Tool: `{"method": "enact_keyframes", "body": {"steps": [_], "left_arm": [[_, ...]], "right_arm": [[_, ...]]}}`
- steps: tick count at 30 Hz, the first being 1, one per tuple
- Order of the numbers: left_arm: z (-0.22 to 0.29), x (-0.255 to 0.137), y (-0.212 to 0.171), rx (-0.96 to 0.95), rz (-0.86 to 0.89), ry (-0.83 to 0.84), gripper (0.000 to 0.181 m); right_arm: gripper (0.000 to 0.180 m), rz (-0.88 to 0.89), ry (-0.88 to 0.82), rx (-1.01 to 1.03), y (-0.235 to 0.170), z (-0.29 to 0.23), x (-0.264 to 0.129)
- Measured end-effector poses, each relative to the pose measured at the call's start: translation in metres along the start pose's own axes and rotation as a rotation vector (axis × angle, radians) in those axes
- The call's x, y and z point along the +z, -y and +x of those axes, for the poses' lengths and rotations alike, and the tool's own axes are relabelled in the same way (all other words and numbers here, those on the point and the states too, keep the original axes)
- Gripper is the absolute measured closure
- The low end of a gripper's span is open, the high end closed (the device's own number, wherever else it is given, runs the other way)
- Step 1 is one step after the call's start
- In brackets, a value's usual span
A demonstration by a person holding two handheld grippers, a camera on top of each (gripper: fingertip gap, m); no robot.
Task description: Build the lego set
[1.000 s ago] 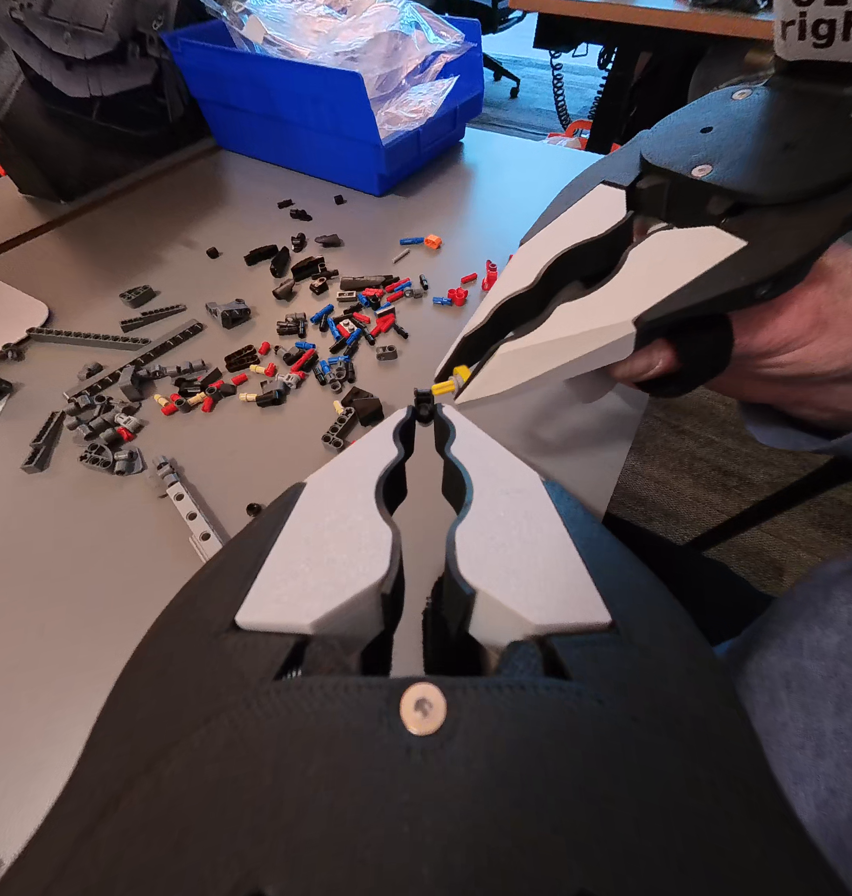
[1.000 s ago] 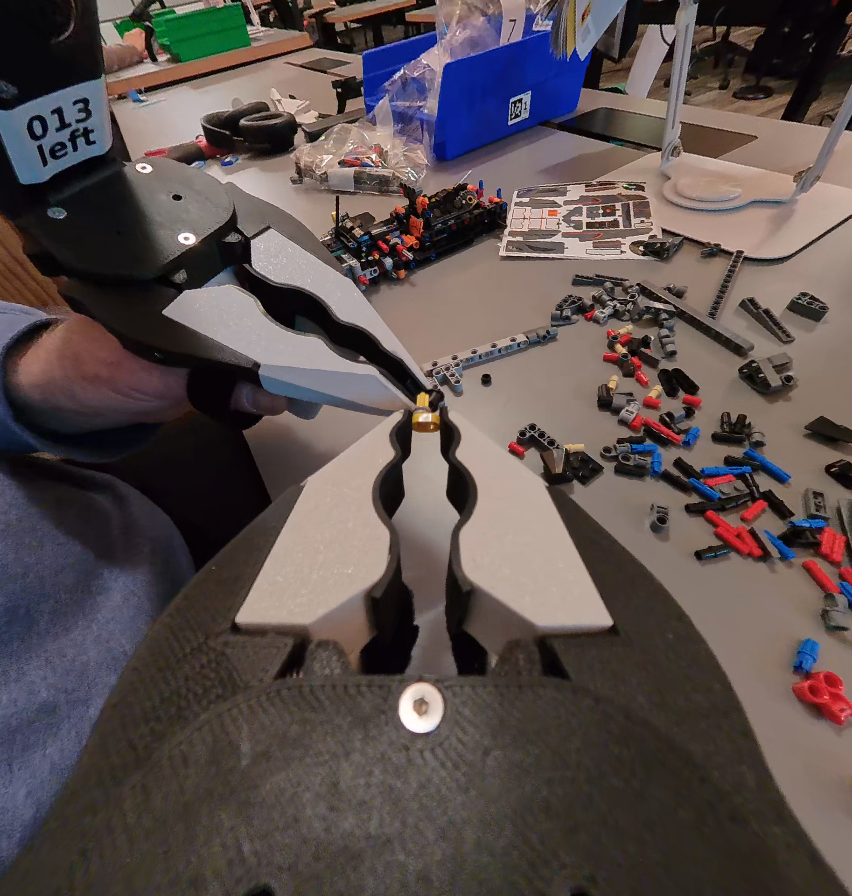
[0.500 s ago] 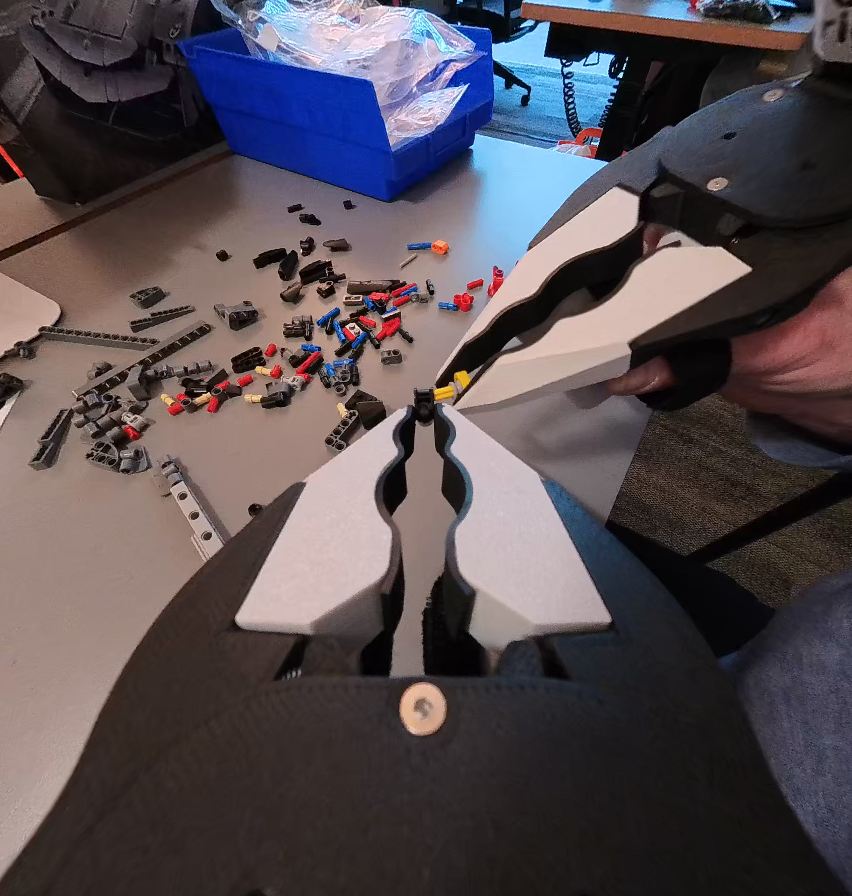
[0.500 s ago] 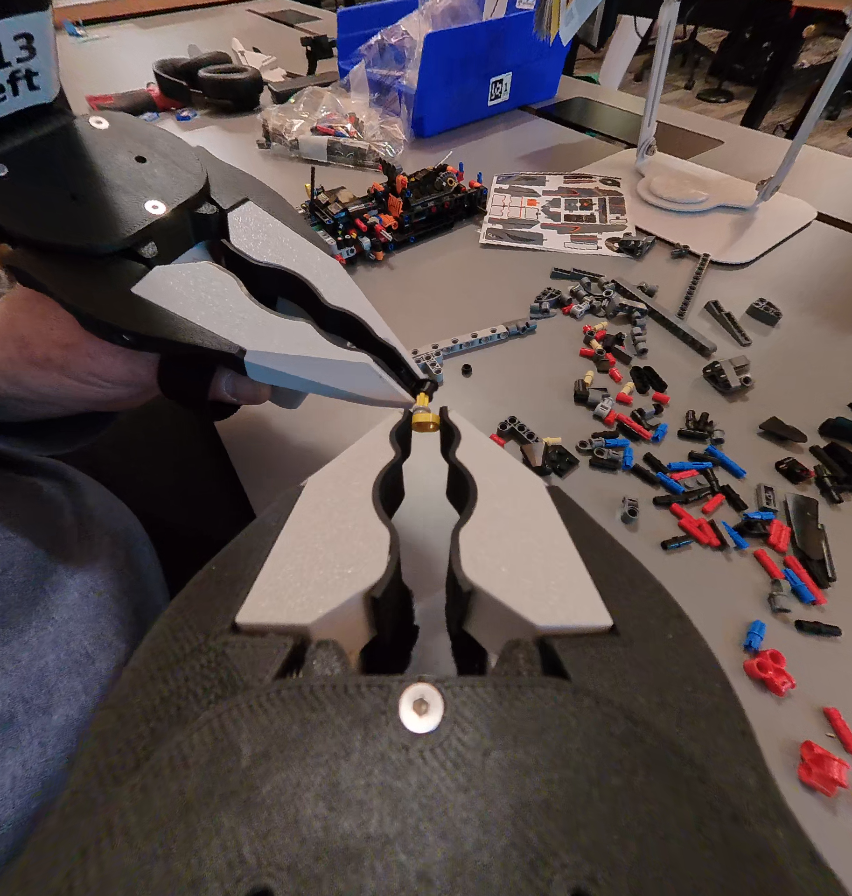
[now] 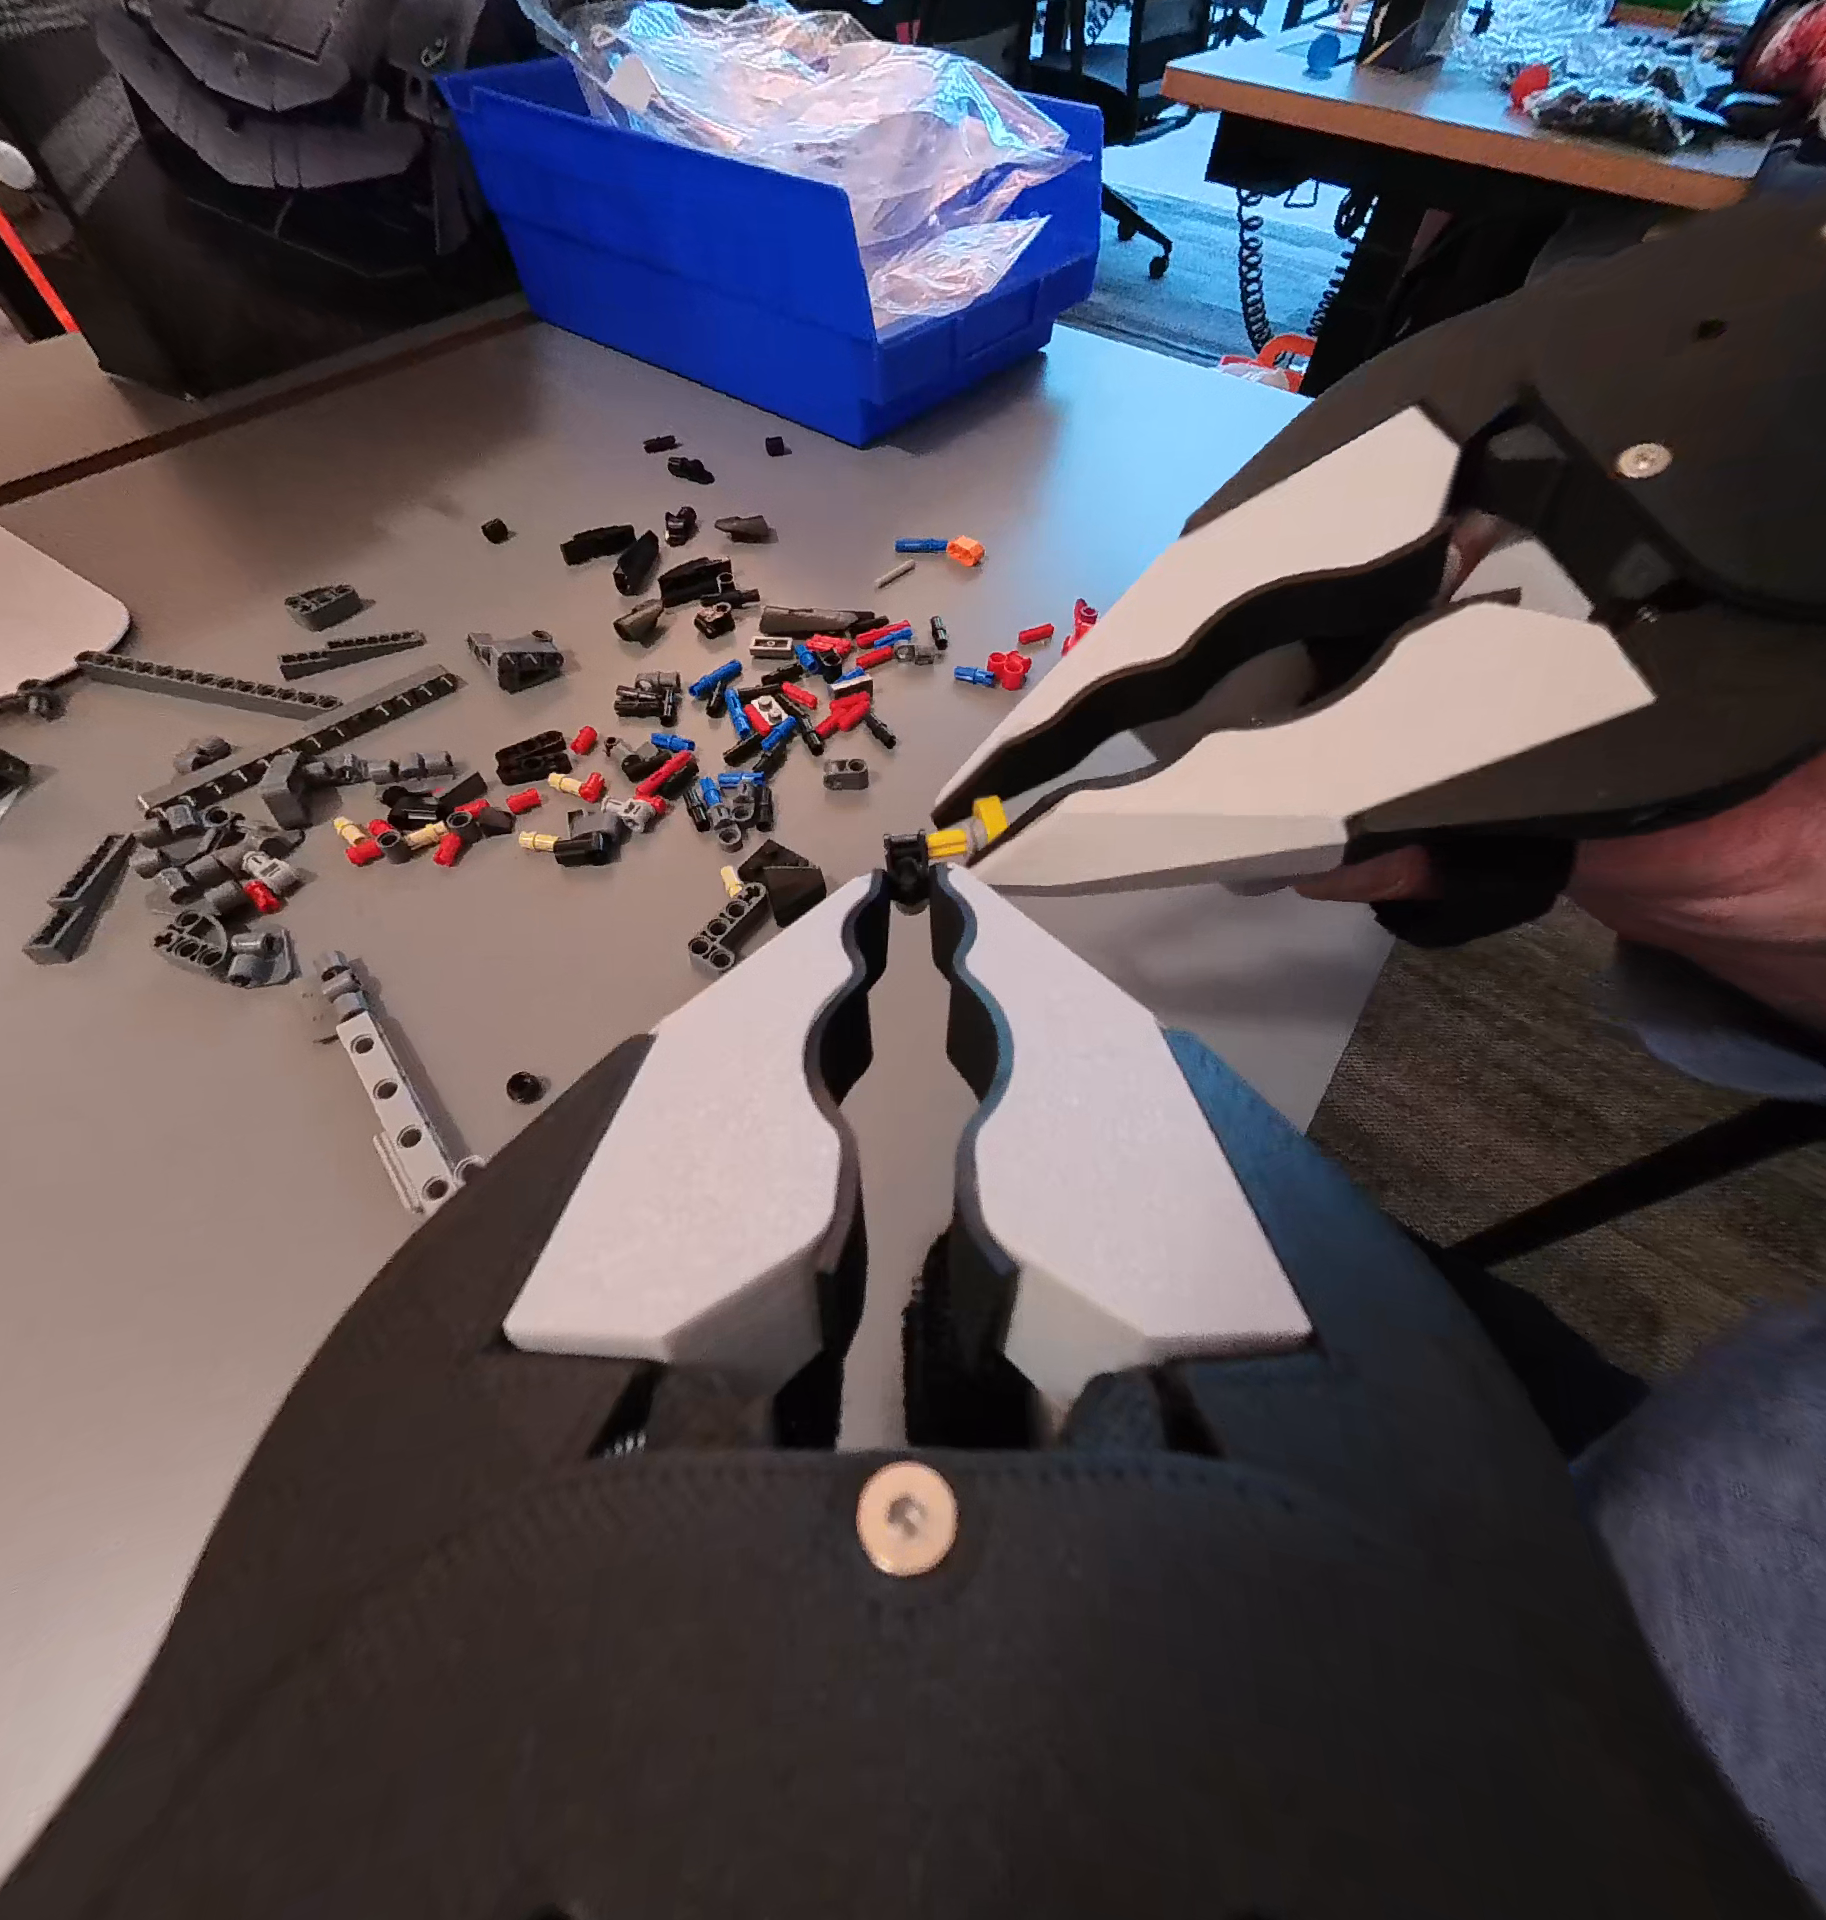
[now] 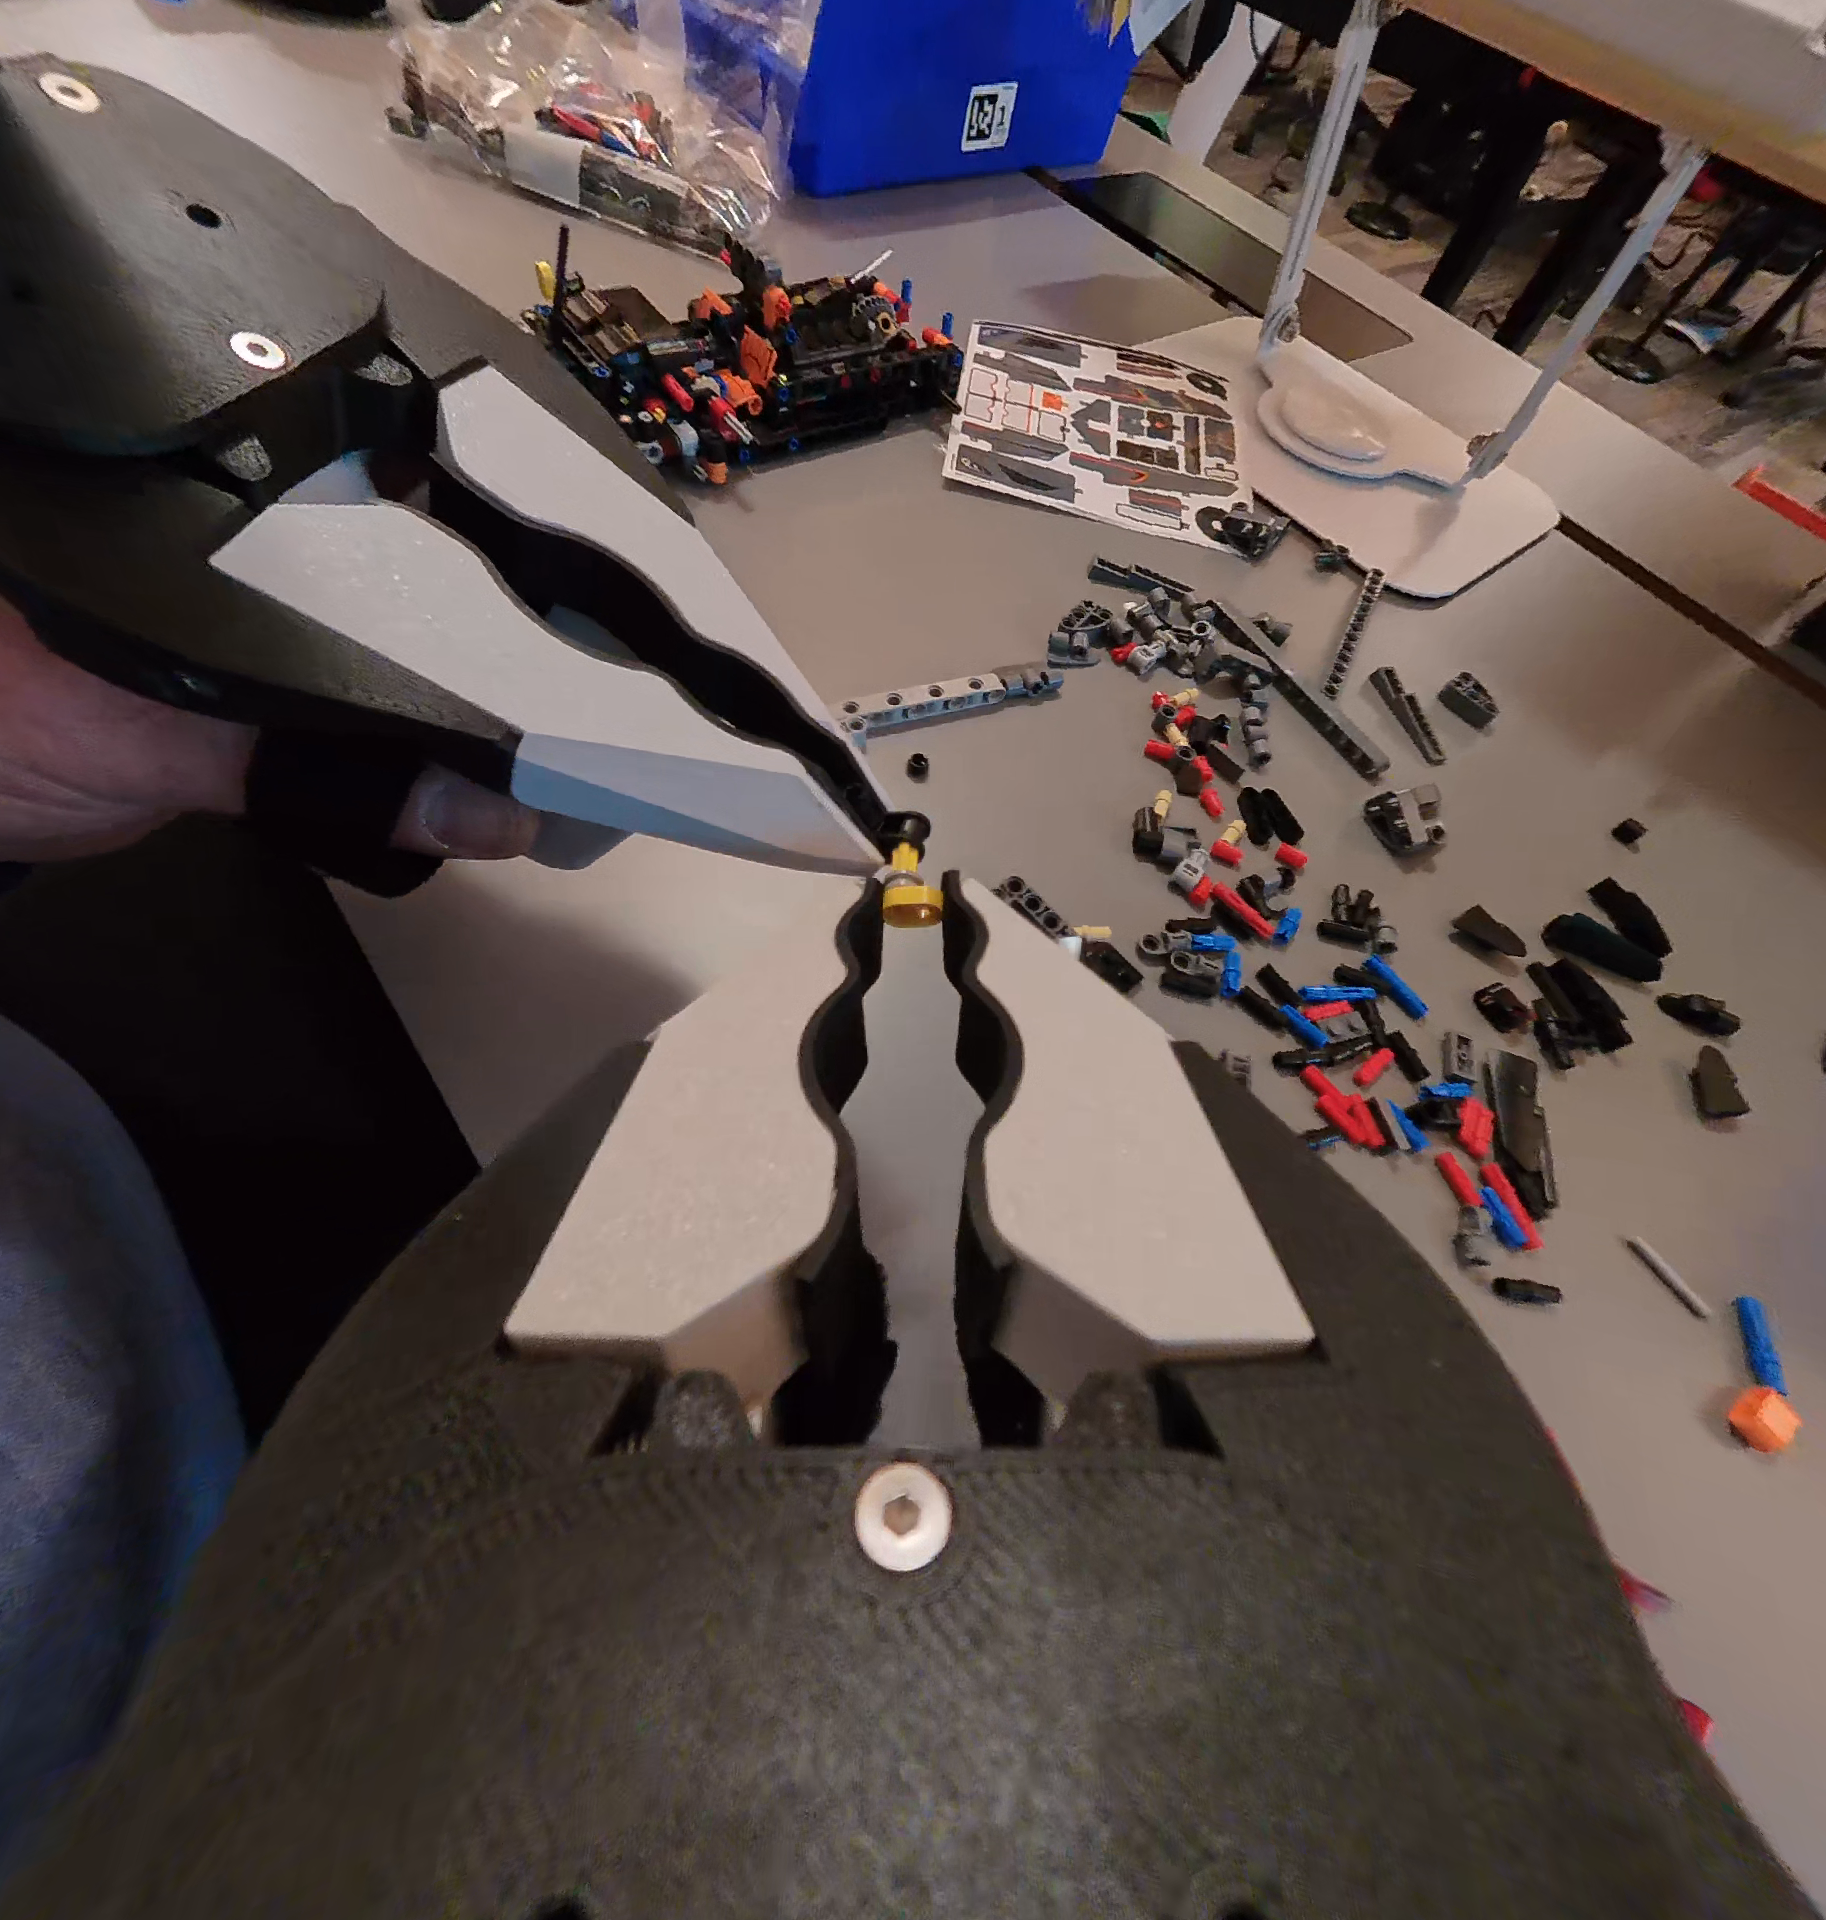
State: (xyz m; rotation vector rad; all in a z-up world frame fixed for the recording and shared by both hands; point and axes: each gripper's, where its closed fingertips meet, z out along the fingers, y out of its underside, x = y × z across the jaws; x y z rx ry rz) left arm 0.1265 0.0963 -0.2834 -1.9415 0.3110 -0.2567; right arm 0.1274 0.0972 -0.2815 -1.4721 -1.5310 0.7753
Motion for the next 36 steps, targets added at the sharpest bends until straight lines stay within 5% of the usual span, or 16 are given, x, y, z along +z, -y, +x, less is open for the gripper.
{"method": "enact_keyframes", "body": {"steps": [22, 36], "left_arm": [[0.002, 0.004, 0.015, -0.098, 0.126, -0.030, 0.175], [0.003, -0.003, 0.021, 0.021, 0.137, 0.021, 0.175]], "right_arm": [[0.172, -0.090, -0.210, -0.263, 0.009, 0.011, -0.008], [0.173, -0.081, -0.245, -0.311, 0.018, 0.008, -0.012]]}}
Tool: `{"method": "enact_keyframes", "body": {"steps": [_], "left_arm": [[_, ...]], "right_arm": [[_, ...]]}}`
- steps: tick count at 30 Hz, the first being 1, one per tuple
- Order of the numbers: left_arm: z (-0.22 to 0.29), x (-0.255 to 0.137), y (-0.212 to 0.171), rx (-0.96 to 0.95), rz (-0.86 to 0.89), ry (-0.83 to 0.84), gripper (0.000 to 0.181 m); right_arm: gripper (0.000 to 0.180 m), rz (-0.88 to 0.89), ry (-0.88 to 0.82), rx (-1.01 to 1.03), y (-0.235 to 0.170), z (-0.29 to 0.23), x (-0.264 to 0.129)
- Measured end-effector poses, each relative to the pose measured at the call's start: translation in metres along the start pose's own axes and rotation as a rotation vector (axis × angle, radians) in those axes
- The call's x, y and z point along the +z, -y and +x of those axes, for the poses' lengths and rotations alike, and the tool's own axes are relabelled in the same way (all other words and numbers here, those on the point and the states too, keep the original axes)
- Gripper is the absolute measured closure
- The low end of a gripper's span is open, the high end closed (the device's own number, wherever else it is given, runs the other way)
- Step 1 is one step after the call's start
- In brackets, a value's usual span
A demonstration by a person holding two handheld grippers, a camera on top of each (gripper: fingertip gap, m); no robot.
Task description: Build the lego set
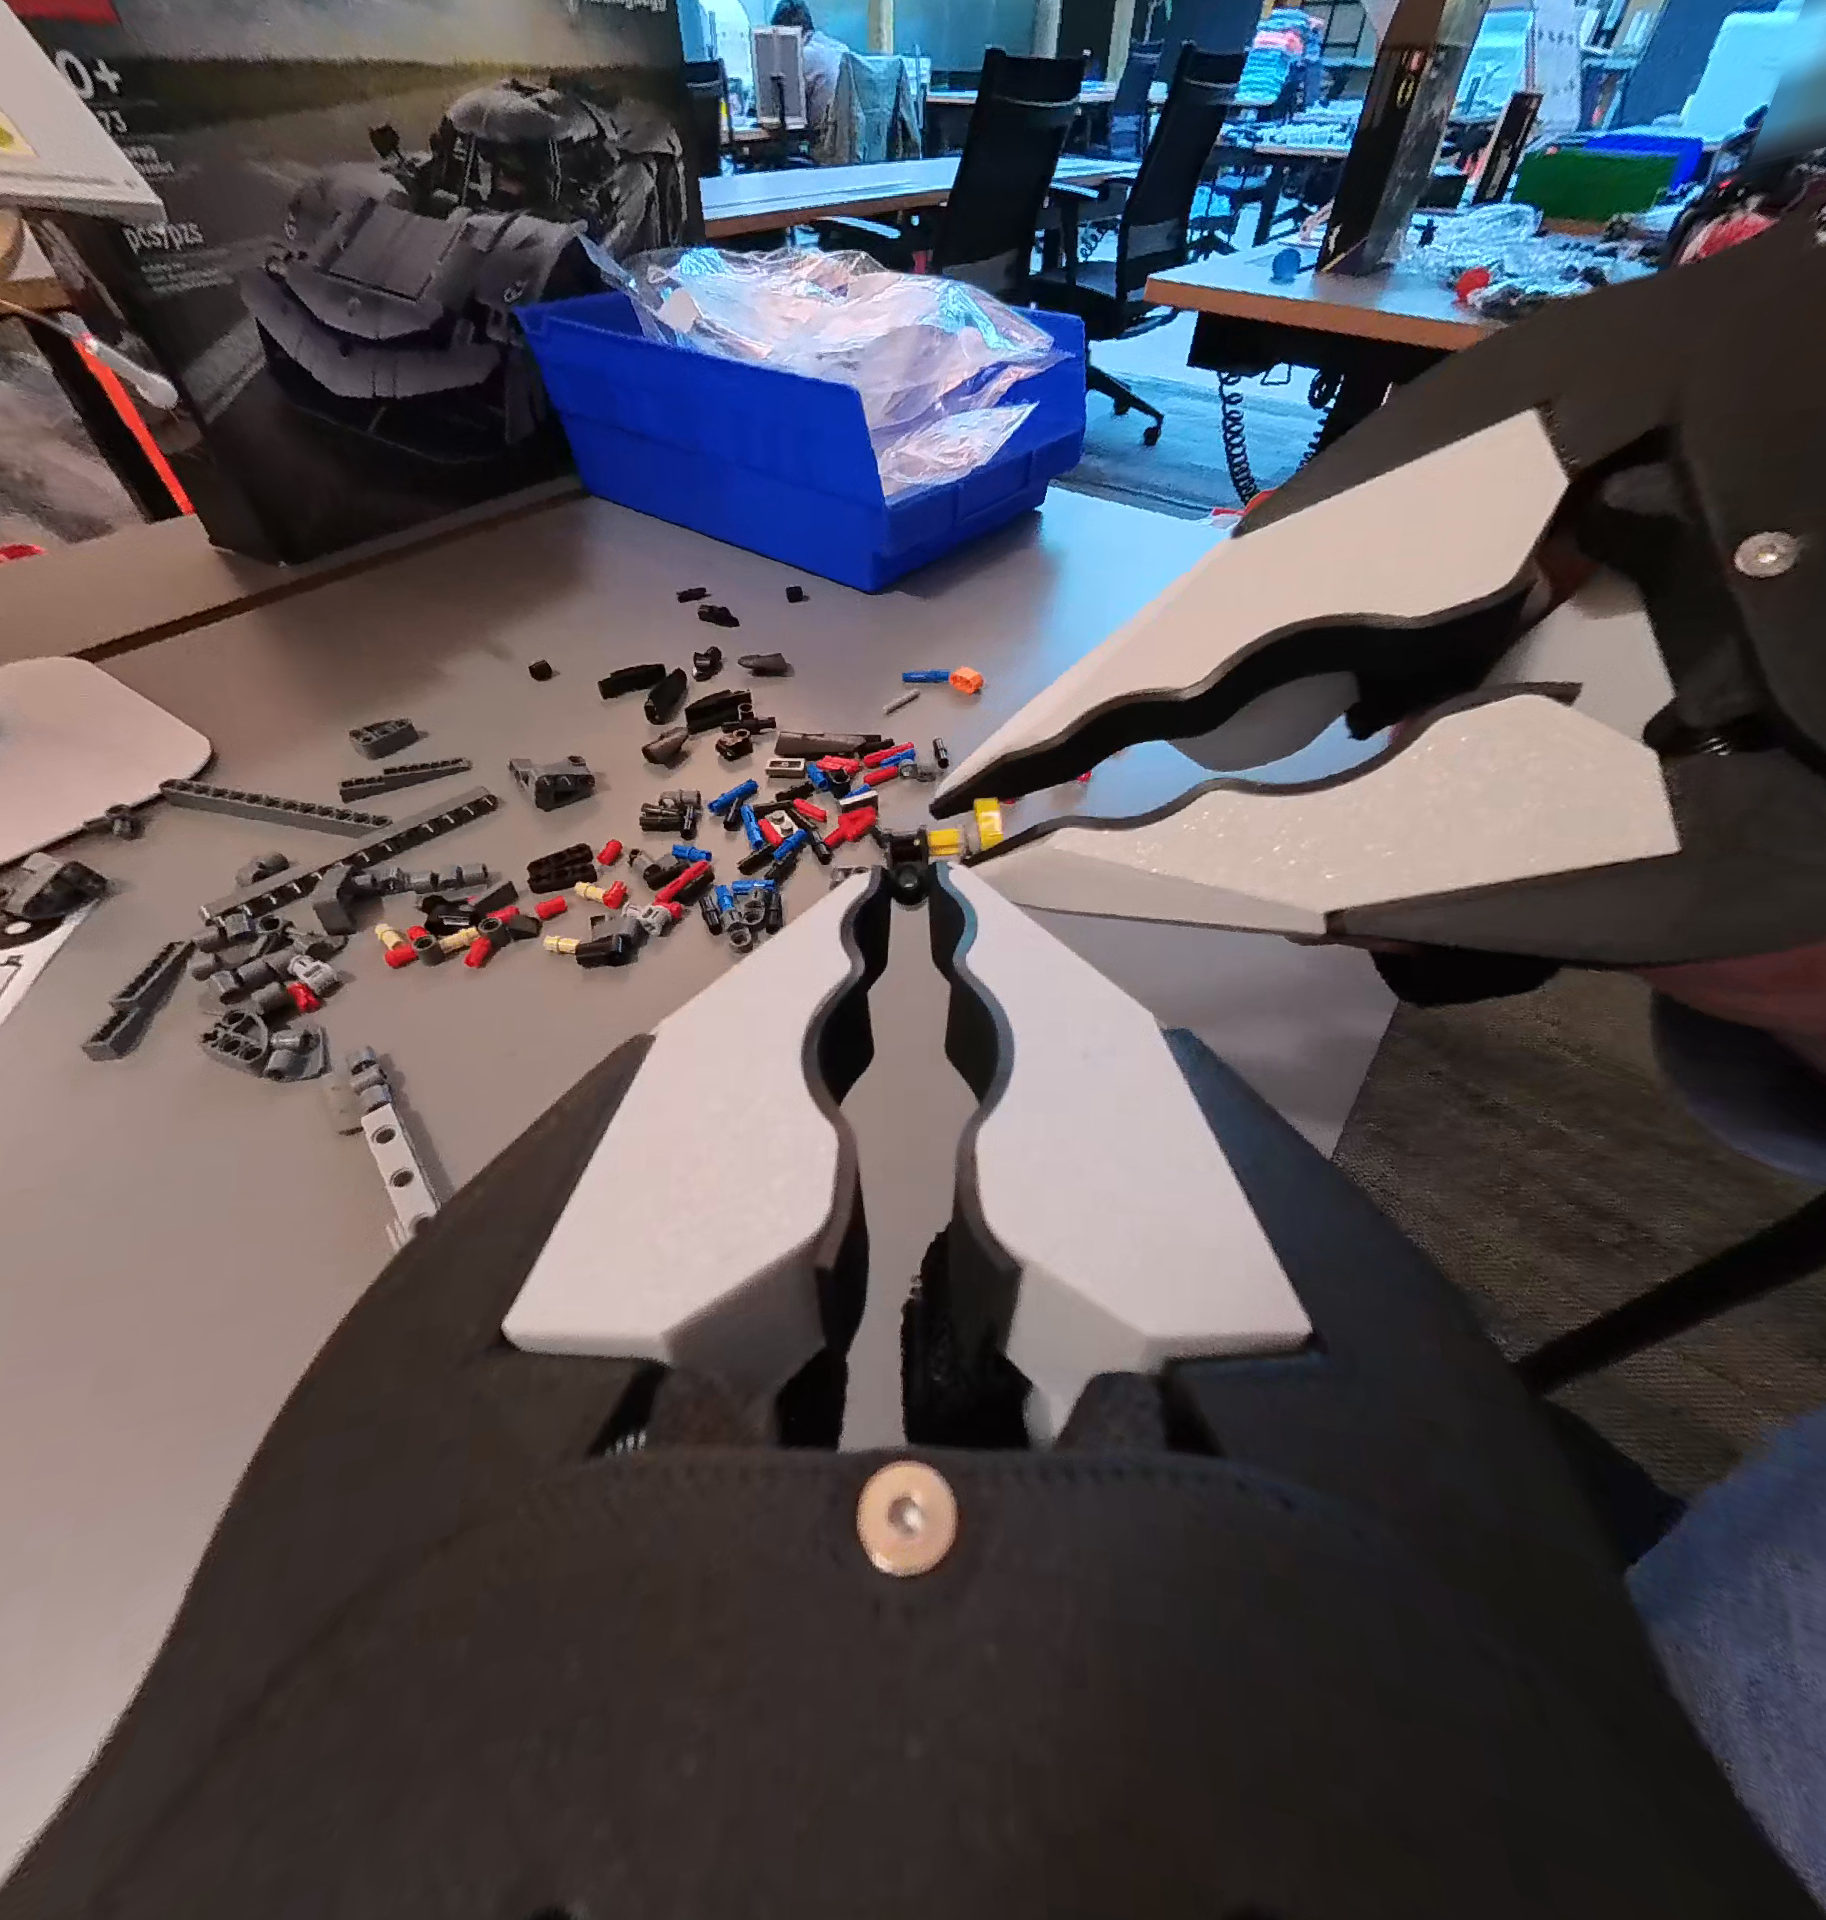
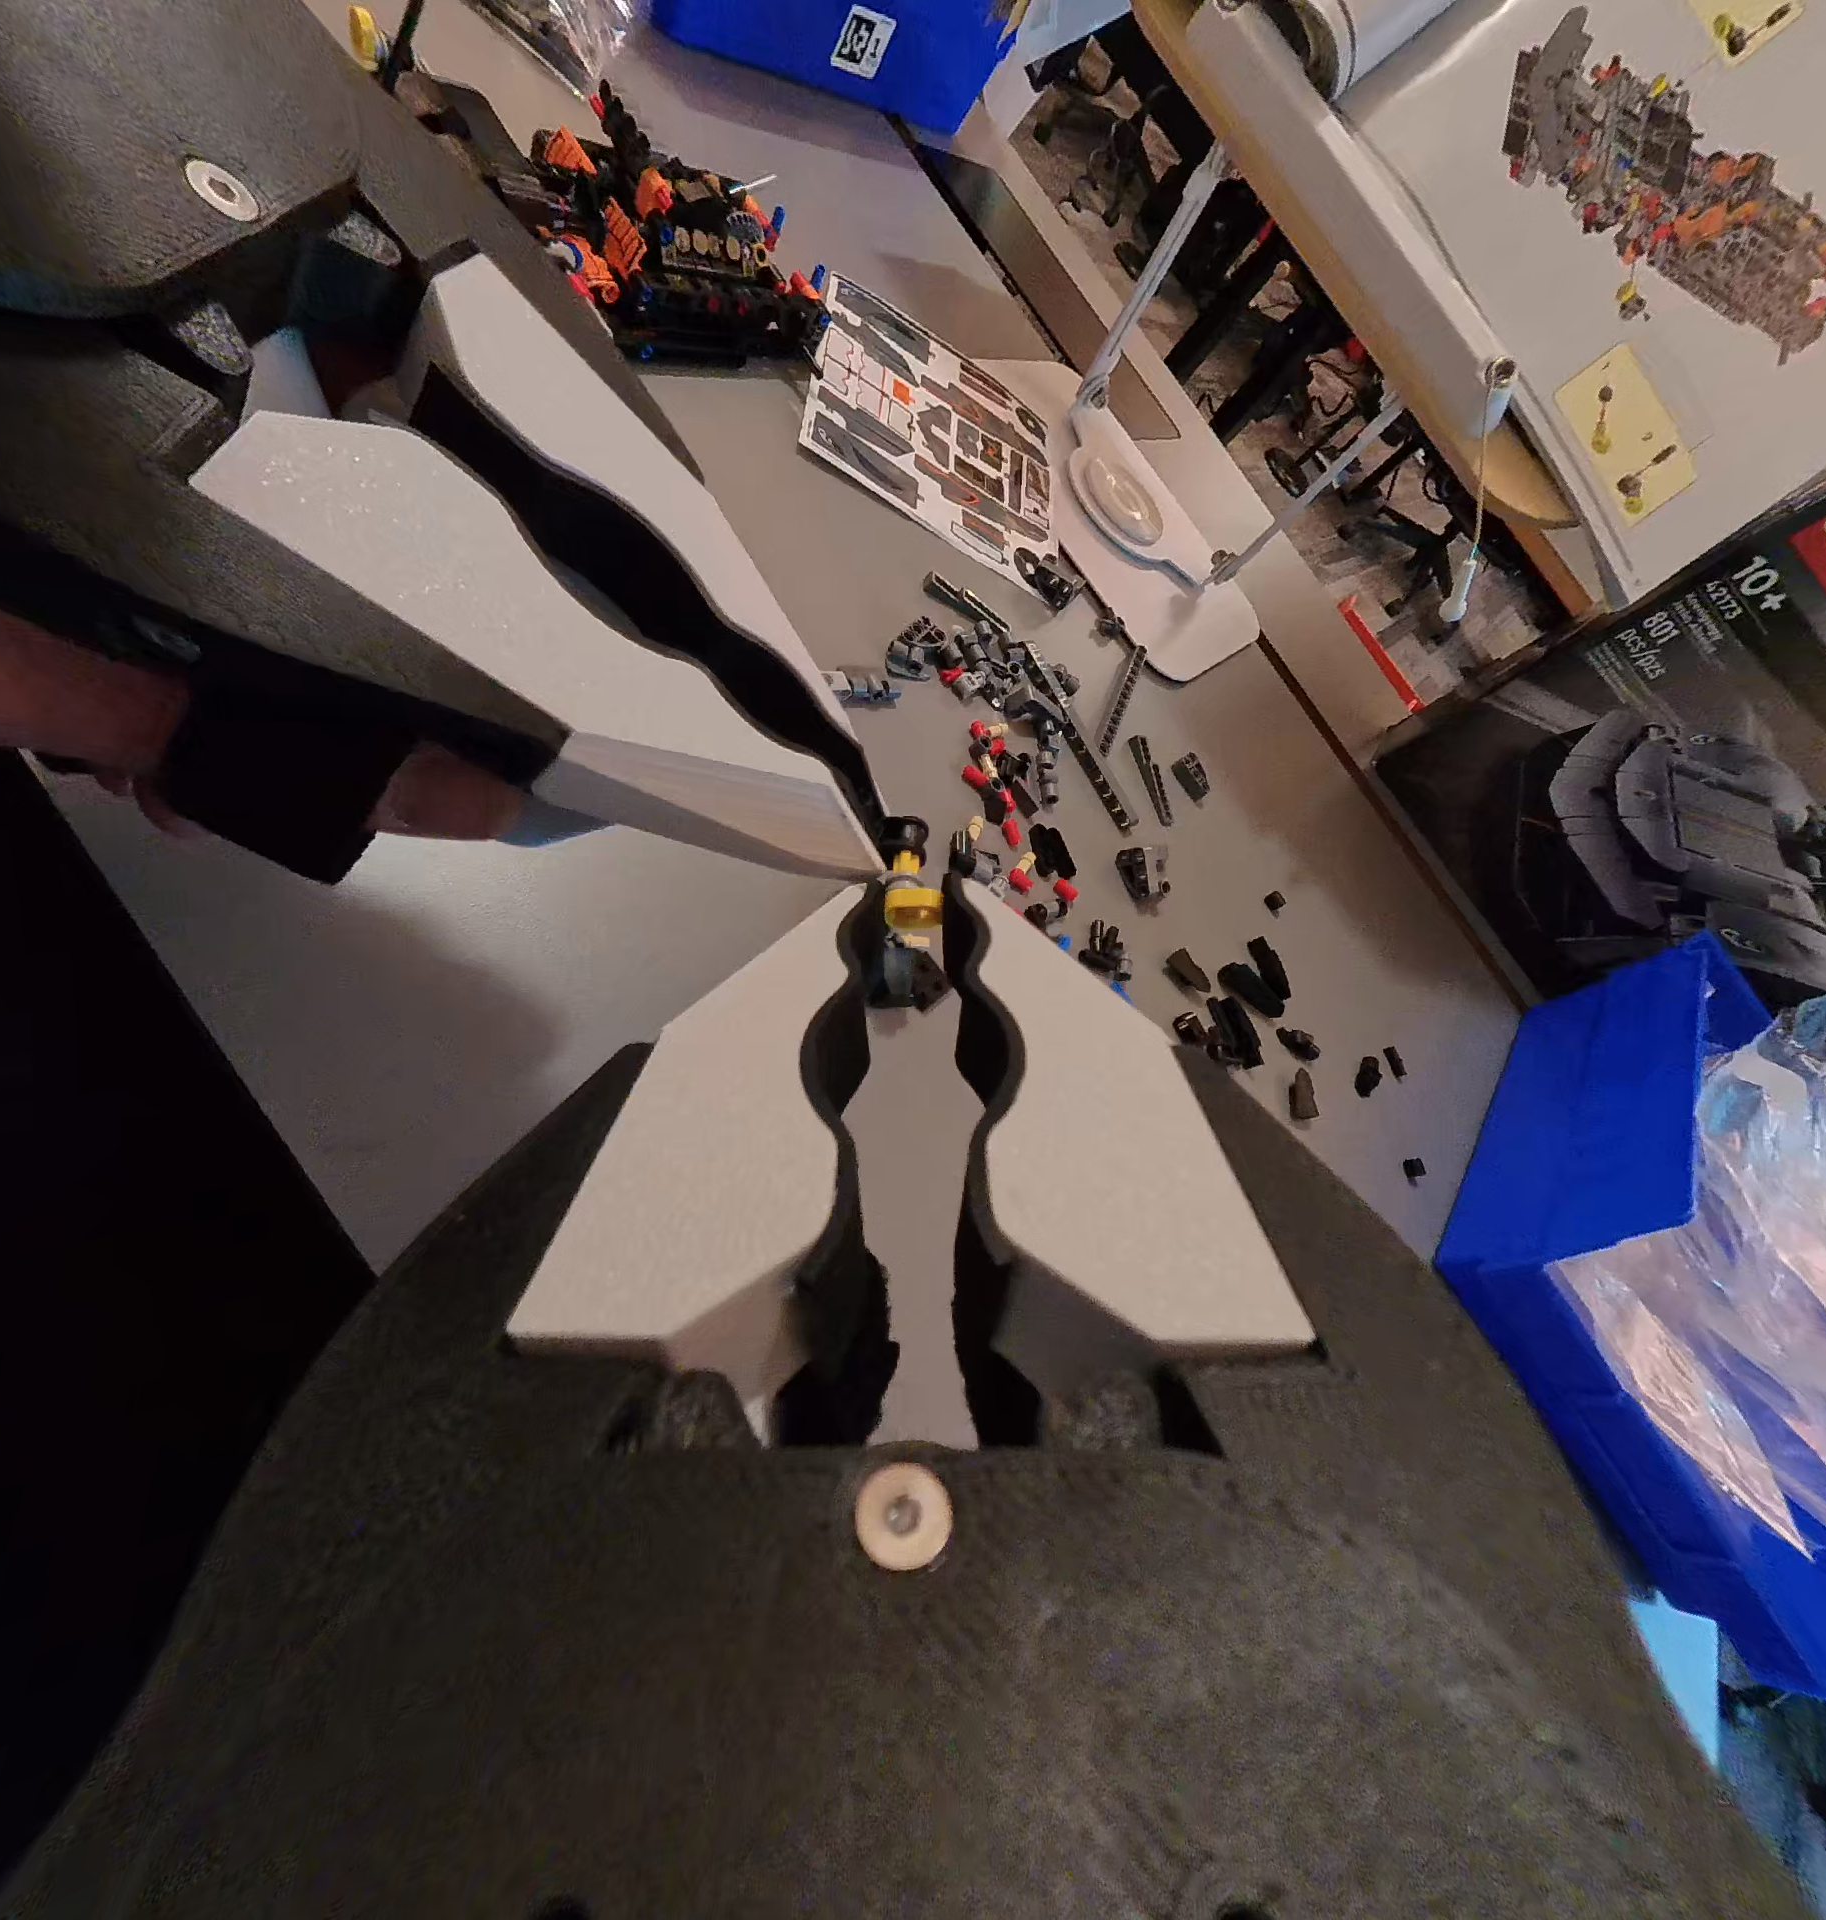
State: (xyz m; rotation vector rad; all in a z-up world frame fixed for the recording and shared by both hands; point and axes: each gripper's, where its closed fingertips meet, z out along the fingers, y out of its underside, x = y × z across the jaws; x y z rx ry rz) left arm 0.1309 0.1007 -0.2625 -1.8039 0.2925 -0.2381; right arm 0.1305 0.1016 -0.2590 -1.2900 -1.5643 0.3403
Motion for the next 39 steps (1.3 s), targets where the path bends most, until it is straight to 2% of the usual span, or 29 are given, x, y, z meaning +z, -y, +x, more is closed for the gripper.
{"method": "enact_keyframes", "body": {"steps": [9, 13, 17, 18, 20, 22, 24, 27, 30, 36, 39], "left_arm": [[0.002, -0.003, 0.003, 0.119, -0.025, 0.023, 0.175], [-0.002, -0.002, 0.004, 0.129, -0.027, 0.020, 0.175], [-0.004, -0.005, 0.007, 0.067, -0.010, -0.041, 0.175], [-0.004, -0.007, 0.009, 0.057, 0.004, -0.067, 0.175], [0.001, -0.014, 0.018, 0.058, 0.056, -0.141, 0.175], [0.000, -0.019, 0.022, 0.030, 0.078, -0.183, 0.175], [0.009, -0.027, 0.031, -0.014, 0.129, -0.303, 0.175], [0.025, -0.038, 0.039, 0.012, 0.179, -0.438, 0.175], [0.030, -0.044, 0.043, 0.017, 0.204, -0.486, 0.175], [0.039, -0.051, 0.047, 0.014, 0.244, -0.555, 0.175], [0.040, -0.053, 0.050, 0.023, 0.259, -0.561, 0.175]], "right_arm": [[0.173, 0.017, -0.001, -0.005, 0.002, 0.001, -0.003], [0.173, 0.028, 0.013, 0.009, 0.004, 0.002, 0.000], [0.171, 0.052, 0.096, 0.028, 0.009, 0.002, -0.001], [0.165, 0.083, 0.109, 0.020, 0.013, 0.002, -0.003], [0.158, 0.129, 0.195, 0.056, 0.018, 0.000, -0.011], [0.156, 0.241, 0.345, 0.141, 0.030, -0.003, -0.024], [0.150, 0.307, 0.510, 0.249, 0.039, -0.004, -0.032], [0.152, 0.460, 0.719, 0.325, 0.055, -0.007, -0.048], [0.163, 0.505, 0.809, 0.314, 0.057, -0.010, -0.056], [0.154, 0.536, 0.853, 0.306, 0.060, -0.010, -0.062], [0.156, 0.519, 0.871, 0.296, 0.058, -0.015, -0.062]]}}
